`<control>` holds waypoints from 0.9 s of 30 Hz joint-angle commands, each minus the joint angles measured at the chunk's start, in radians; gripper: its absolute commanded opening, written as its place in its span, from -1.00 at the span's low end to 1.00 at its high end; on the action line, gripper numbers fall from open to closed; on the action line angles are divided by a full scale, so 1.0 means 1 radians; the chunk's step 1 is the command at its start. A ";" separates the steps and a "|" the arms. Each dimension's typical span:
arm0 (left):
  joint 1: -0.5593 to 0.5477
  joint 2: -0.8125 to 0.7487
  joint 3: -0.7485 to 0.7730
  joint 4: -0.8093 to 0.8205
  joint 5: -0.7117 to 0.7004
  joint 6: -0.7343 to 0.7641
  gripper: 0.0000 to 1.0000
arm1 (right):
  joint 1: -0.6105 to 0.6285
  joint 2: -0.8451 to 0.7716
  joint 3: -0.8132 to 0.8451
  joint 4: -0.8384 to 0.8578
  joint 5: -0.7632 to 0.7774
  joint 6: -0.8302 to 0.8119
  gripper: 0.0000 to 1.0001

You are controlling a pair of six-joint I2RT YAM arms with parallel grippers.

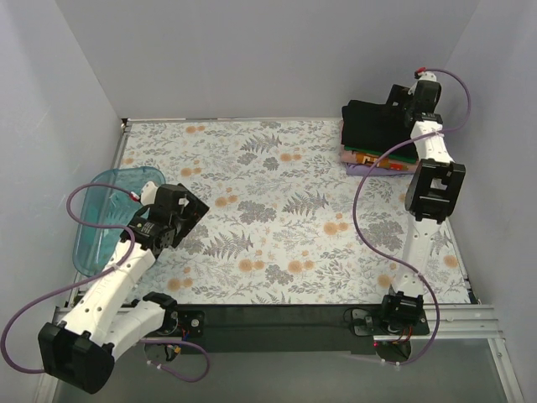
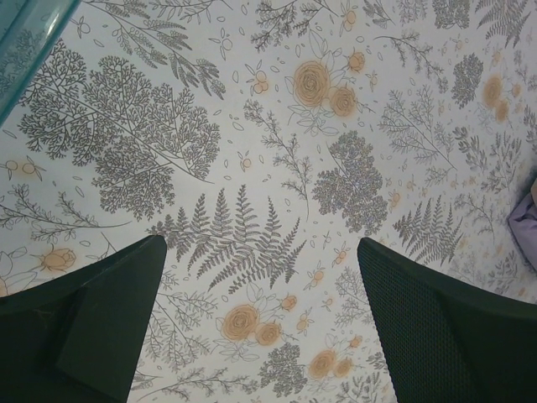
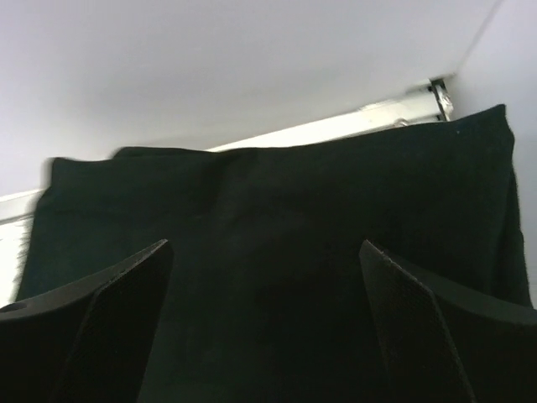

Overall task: Fold and stack the t-shirts
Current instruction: Neatly place the folded tshirt to the corner

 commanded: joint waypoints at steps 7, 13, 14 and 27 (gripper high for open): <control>0.004 0.076 0.063 0.067 0.012 0.061 0.96 | -0.060 0.136 0.048 0.202 -0.077 0.138 0.97; 0.005 0.085 0.060 0.073 0.024 0.059 0.96 | -0.077 0.078 0.049 0.221 -0.247 0.197 0.97; 0.005 0.082 0.057 0.073 0.025 0.058 0.96 | -0.076 0.049 0.019 0.221 -0.256 0.198 0.97; 0.005 -0.042 0.057 -0.046 0.044 0.033 0.96 | -0.065 -0.763 -0.945 0.446 -0.295 0.249 0.97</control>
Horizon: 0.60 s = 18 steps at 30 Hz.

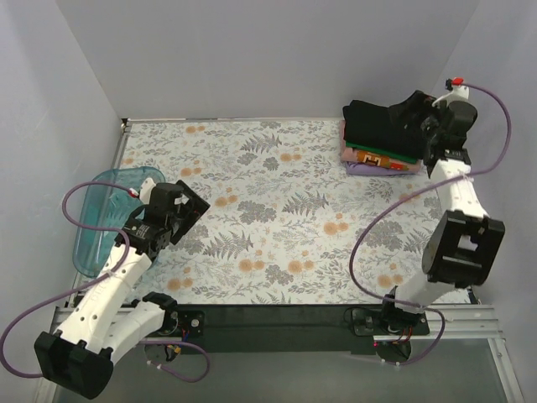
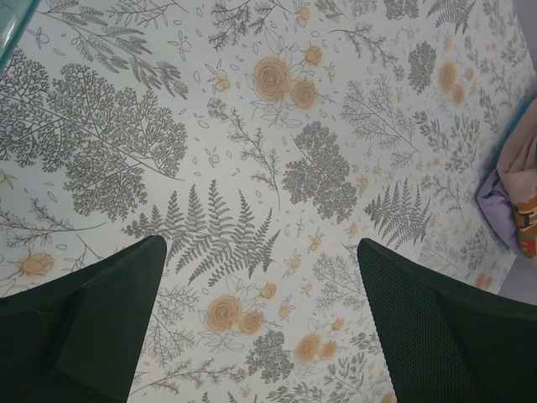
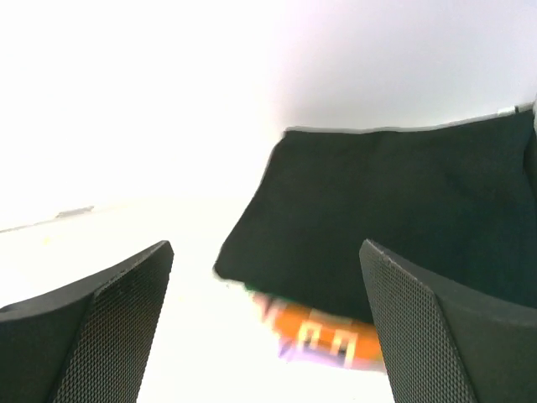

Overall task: Fold and stack the t-shirts
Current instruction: Neatly place the folded tshirt to the corner

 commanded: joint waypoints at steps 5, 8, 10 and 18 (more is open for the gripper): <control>0.005 -0.087 0.017 -0.151 -0.021 -0.019 0.96 | 0.054 -0.519 -0.549 -0.068 0.072 0.021 0.97; 0.005 -0.145 -0.022 -0.139 -0.015 -0.021 0.96 | 0.063 -0.761 -0.736 -0.182 0.050 0.018 0.97; 0.004 -0.205 -0.049 -0.104 -0.003 -0.010 0.96 | 0.063 -0.892 -0.829 -0.253 0.050 0.031 0.97; 0.005 -0.262 -0.076 -0.099 -0.001 -0.016 0.96 | 0.063 -1.325 -1.037 -0.475 0.027 0.011 0.97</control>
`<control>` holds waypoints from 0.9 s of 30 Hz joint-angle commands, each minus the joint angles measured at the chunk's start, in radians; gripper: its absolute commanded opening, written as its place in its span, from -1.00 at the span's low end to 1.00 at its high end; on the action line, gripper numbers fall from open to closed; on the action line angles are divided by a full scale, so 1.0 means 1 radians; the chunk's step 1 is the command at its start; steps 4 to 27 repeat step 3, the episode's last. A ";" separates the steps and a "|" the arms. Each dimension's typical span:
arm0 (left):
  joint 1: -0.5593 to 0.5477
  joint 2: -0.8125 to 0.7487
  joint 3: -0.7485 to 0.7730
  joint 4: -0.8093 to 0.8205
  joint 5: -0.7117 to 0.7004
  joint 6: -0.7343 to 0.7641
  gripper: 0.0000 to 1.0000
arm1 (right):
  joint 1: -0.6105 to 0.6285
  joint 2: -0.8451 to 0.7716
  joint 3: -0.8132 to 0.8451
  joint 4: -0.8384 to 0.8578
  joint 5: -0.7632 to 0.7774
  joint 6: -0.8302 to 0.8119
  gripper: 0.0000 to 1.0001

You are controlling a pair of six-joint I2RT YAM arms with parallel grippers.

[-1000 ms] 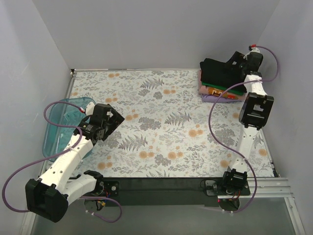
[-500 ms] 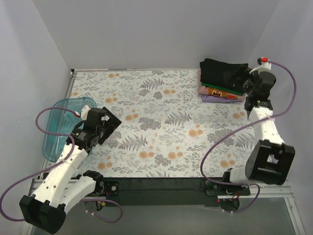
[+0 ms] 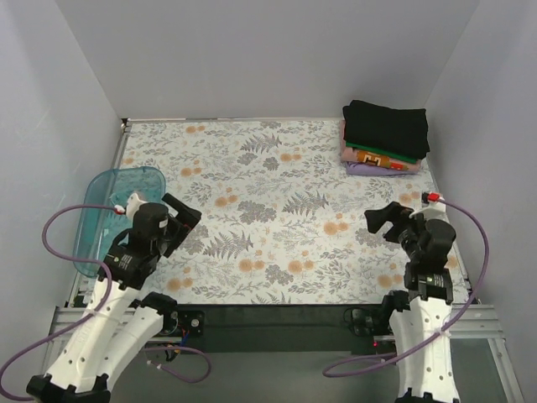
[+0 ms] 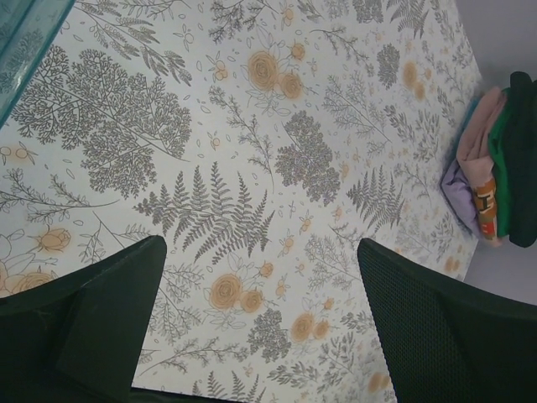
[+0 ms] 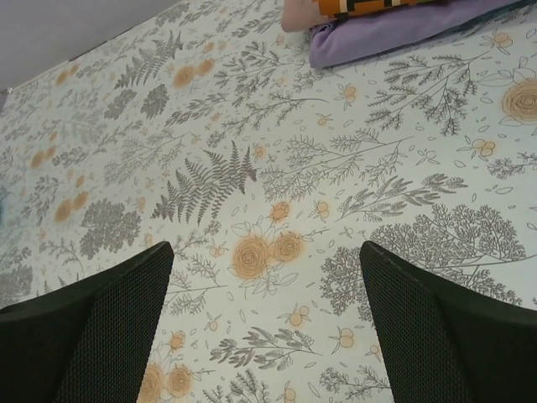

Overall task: Fold and stack the t-shirts
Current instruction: Neatly place the folded tshirt to the corner

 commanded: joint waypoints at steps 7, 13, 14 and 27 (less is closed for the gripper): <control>0.005 0.000 -0.016 -0.003 0.003 0.002 0.96 | -0.001 -0.122 -0.049 -0.135 0.006 -0.008 0.97; 0.005 0.000 -0.016 -0.003 0.003 0.002 0.96 | -0.001 -0.122 -0.049 -0.135 0.006 -0.008 0.97; 0.005 0.000 -0.016 -0.003 0.003 0.002 0.96 | -0.001 -0.122 -0.049 -0.135 0.006 -0.008 0.97; 0.005 0.000 -0.016 -0.003 0.003 0.002 0.96 | -0.001 -0.122 -0.049 -0.135 0.006 -0.008 0.97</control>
